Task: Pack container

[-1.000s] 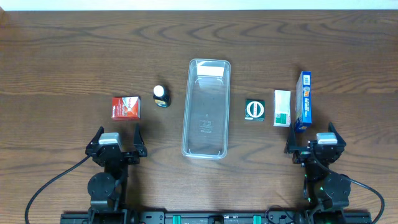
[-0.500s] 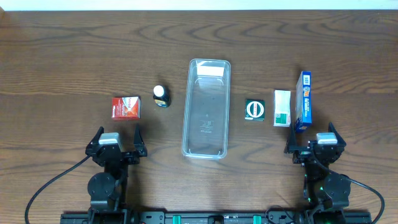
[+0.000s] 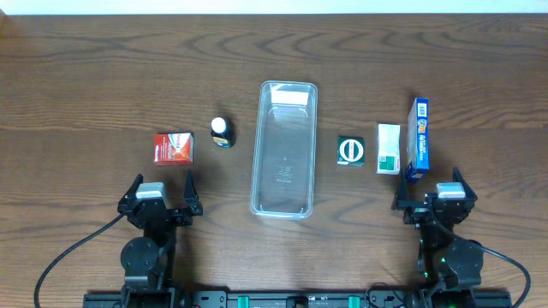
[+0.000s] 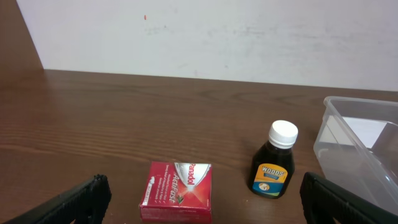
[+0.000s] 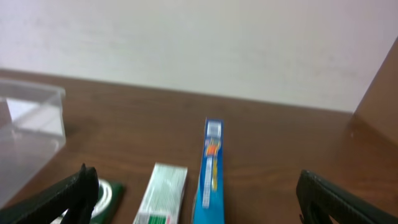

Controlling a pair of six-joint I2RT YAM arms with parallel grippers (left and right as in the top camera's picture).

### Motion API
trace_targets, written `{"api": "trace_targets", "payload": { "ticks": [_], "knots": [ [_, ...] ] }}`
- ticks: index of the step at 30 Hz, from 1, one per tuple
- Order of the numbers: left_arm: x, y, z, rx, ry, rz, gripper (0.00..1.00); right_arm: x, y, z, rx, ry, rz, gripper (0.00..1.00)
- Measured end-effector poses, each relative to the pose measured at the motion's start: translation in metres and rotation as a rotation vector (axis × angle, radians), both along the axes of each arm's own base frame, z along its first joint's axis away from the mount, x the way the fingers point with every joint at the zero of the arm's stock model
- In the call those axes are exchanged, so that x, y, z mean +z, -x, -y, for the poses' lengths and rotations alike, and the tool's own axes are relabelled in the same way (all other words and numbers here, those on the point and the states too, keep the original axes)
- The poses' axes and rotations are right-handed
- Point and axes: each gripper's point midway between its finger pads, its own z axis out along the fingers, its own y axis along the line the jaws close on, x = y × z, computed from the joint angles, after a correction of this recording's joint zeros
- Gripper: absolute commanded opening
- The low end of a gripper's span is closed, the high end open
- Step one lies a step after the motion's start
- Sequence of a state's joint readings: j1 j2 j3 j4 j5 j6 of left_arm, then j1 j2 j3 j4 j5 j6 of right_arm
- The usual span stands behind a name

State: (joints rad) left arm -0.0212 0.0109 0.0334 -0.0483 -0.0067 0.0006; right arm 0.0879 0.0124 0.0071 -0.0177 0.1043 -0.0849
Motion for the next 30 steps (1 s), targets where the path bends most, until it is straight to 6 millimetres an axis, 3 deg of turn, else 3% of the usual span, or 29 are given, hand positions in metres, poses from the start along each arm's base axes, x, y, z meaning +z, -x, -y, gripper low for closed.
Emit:
{"api": "trace_targets", "payload": {
  "ticks": [7, 12, 16, 22, 27, 30],
  "knots": [
    [0.0, 0.0, 0.0, 0.0, 0.0, 0.0, 0.98, -0.002, 0.005, 0.0, -0.007, -0.098, -0.087, 0.99],
    [0.0, 0.0, 0.0, 0.0, 0.0, 0.0, 0.98, 0.016, 0.003, 0.0, -0.021, -0.142, -0.209, 0.99],
    [0.0, 0.0, 0.0, 0.0, 0.0, 0.0, 0.98, 0.038, -0.016, 0.005, -0.059, -0.151, -0.337, 0.99],
    [0.0, 0.0, 0.0, 0.0, 0.0, 0.0, 0.98, 0.057, -0.061, 0.029, -0.162, -0.158, -0.608, 0.99],
    [0.0, 0.0, 0.0, -0.001, 0.0, 0.0, 0.98, 0.046, -0.099, 0.036, -0.166, -0.191, -0.792, 0.99],
    [0.0, 0.0, 0.0, 0.0, 0.0, 0.0, 0.98, 0.017, -0.11, 0.027, -0.121, -0.211, -0.895, 0.85]
  ]
}}
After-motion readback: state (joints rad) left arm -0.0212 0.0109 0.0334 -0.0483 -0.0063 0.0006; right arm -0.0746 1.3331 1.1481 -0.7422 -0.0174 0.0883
